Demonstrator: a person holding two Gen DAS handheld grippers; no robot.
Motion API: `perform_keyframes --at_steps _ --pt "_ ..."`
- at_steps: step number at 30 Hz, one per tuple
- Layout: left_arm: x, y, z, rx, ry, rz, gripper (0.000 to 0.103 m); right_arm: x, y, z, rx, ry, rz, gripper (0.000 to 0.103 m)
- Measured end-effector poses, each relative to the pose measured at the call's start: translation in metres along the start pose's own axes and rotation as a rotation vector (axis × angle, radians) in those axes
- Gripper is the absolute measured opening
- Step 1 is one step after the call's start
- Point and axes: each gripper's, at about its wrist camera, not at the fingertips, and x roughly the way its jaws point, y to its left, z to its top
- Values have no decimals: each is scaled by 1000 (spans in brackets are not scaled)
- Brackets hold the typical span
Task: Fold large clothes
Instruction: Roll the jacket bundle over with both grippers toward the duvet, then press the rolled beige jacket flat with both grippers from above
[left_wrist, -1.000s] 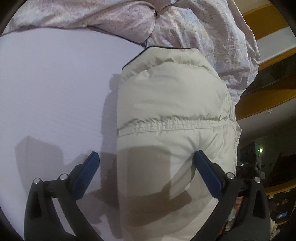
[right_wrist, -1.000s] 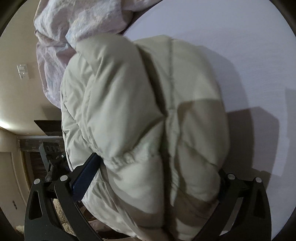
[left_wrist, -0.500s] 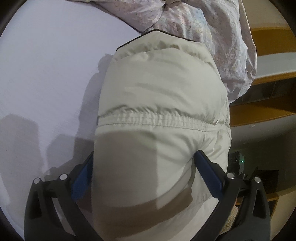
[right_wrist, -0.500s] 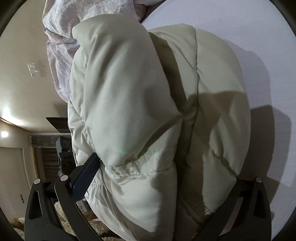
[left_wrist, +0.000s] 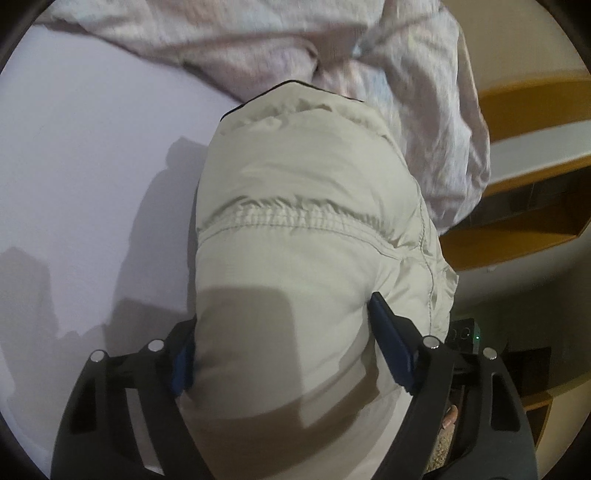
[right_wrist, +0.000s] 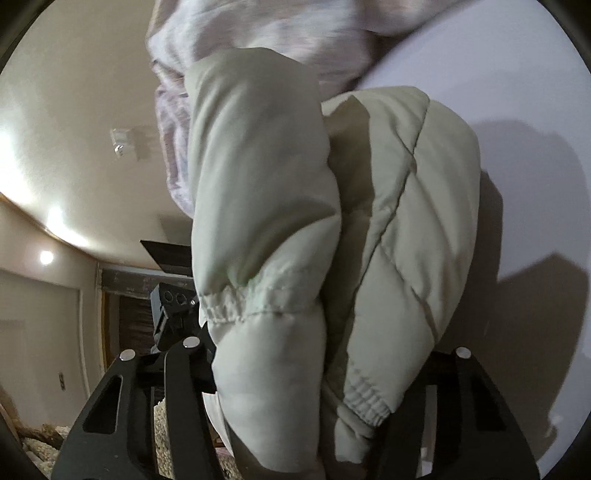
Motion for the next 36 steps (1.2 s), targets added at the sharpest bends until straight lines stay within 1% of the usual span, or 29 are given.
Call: perform_keyframes --at_steps 4,7,9,13,16,19,20,21,23,24,25,28,30,32,34,35,36 --pt "-22 9 17 -12 -52 -1 80 24 25 21 -63 15 -12 55" --pt "-30 19 30 -12 -87 24 80 50 38 36 -94 25 -39 54" --pt "-31 26 40 -11 -105 56 80 61 40 39 -107 31 -62 54" --pt "-28 41 53 -14 -110 111 80 90 42 41 -117 47 -145 54" --pt "-24 48 57 -3 -114 133 80 101 40 45 -126 35 -190 54" --pt "-20 45 57 24 -121 155 81 98 41 40 -128 21 -224 55" --pt "-18 44 57 33 -122 166 81 103 39 42 -127 20 -246 56" --pt "-16 43 56 44 -125 177 82 106 39 41 -128 18 -267 59" --pt "-15 45 53 45 -130 183 83 111 49 39 -138 10 -319 68" --pt "-16 46 52 45 -131 187 84 111 51 39 -145 10 -359 76" --pt "-16 45 51 48 -133 197 86 114 51 41 -149 11 -387 79" --pt "-21 39 51 60 -125 220 87 108 61 43 -178 8 -456 82" --pt "-30 36 50 81 -128 233 87 93 66 43 -206 -13 -495 83" --pt "-44 27 49 135 -159 265 87 75 73 41 -243 -55 -550 84" --pt "-58 16 49 194 -198 297 87 58 88 40 -280 -141 -601 84" --pt "-62 11 51 215 -211 308 87 48 92 42 -298 -182 -607 83" --pt "-65 4 53 240 -221 322 87 43 102 42 -328 -225 -606 79"
